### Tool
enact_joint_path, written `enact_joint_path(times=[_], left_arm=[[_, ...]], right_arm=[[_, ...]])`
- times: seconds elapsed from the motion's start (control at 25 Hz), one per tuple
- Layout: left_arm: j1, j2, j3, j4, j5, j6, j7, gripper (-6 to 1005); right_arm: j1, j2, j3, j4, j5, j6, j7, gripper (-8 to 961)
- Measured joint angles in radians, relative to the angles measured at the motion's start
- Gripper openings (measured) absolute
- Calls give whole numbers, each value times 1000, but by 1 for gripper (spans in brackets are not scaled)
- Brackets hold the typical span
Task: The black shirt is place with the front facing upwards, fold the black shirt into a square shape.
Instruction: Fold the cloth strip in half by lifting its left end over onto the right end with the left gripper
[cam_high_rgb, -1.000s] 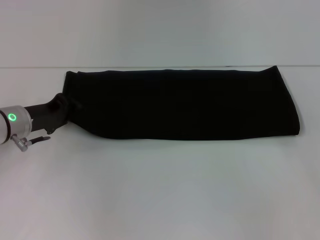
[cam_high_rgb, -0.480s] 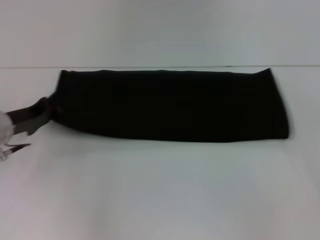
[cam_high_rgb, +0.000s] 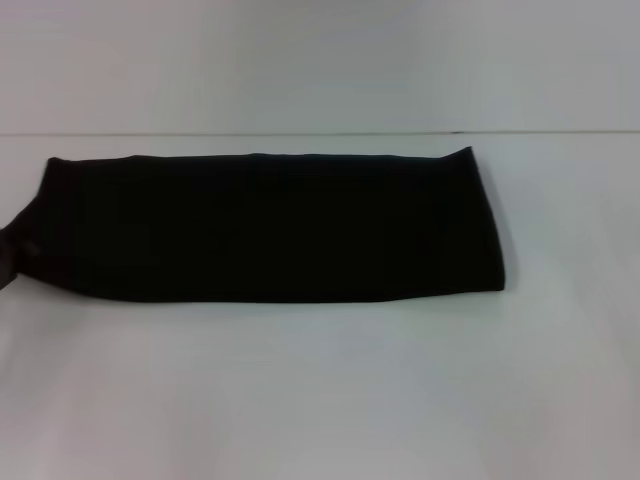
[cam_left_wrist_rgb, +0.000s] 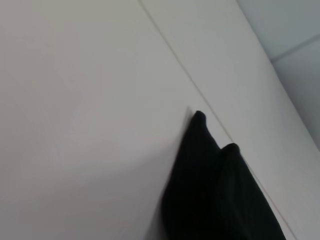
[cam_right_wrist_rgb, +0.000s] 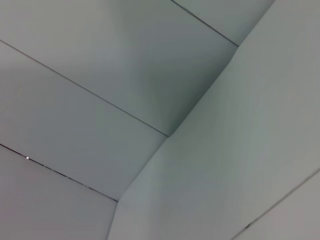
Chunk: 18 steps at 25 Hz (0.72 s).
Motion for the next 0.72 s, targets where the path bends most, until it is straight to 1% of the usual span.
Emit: enact_joint_path(times=[0.16, 0.32, 0.52, 0.64, 0.72], left_arm=[[16, -16, -31, 4, -6, 0, -16, 9], [8, -36, -31, 28, -31, 53, -14, 10], [-52, -63, -22, 108, -73, 211, -19, 11], [-114, -69, -7, 132, -76, 286, -32, 12], [-157, -73, 21, 139, -79, 316, -39, 12]], right_arm=[[0, 0, 1, 0, -2, 1, 3, 697], [-1, 0, -3, 0, -3, -3, 3, 697], [-5, 0, -4, 0, -3, -11, -1, 697], [-3, 1, -7, 0, -3, -14, -3, 697], [0, 2, -9, 0, -3, -16, -3, 697]])
